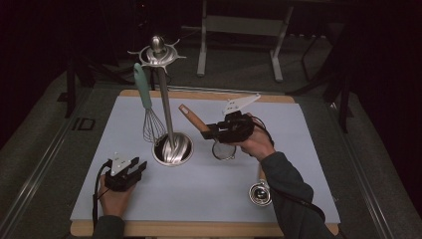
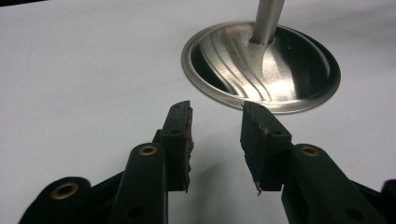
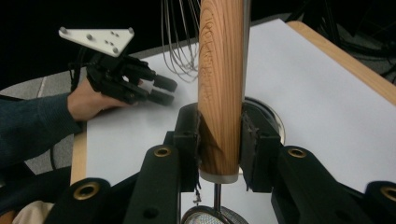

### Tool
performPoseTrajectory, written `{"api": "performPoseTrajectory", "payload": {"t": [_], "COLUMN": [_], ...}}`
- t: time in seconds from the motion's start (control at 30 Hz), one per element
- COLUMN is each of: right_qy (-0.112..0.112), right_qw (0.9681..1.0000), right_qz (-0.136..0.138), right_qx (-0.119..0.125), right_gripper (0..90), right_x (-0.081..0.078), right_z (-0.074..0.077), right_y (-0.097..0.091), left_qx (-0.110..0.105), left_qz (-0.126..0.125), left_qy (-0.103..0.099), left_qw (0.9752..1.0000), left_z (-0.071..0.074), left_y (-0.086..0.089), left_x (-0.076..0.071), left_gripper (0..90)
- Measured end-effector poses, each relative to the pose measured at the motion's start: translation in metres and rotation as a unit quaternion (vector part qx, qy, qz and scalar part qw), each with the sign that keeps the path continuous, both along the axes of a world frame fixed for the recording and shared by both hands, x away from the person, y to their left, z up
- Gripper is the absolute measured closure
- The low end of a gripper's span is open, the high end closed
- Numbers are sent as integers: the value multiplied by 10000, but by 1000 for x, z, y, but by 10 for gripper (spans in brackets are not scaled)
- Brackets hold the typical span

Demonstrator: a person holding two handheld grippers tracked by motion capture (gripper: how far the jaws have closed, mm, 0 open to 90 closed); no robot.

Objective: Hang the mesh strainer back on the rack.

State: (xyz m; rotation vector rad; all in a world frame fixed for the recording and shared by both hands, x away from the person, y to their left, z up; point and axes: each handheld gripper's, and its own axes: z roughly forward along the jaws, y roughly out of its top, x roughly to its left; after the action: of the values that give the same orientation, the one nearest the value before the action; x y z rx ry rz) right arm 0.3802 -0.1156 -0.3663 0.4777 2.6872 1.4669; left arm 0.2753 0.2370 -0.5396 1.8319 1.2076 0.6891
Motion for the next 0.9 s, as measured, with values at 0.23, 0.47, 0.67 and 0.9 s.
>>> {"api": "performPoseTrajectory", "payload": {"t": [0.23,0.47,0.67,0.9], "right_qy": [-116,-282,-459,-601], "right_qw": [9996,9984,9964,9944], "right_qz": [69,163,147,139], "right_qx": [259,459,694,861], "right_gripper": [706,706,706,707], "right_x": [-4,-12,-16,-18], "right_z": [13,25,40,49], "right_y": [2,4,2,2], "left_qx": [10,7,5,7], "left_qz": [11,13,14,14], "left_qy": [-7,-11,-5,-4], "left_qw": [10000,10000,10000,10000], "left_z": [0,0,0,0], "left_y": [0,0,0,0], "left_x": [0,0,0,0], "left_gripper": [629,629,629,629]}}
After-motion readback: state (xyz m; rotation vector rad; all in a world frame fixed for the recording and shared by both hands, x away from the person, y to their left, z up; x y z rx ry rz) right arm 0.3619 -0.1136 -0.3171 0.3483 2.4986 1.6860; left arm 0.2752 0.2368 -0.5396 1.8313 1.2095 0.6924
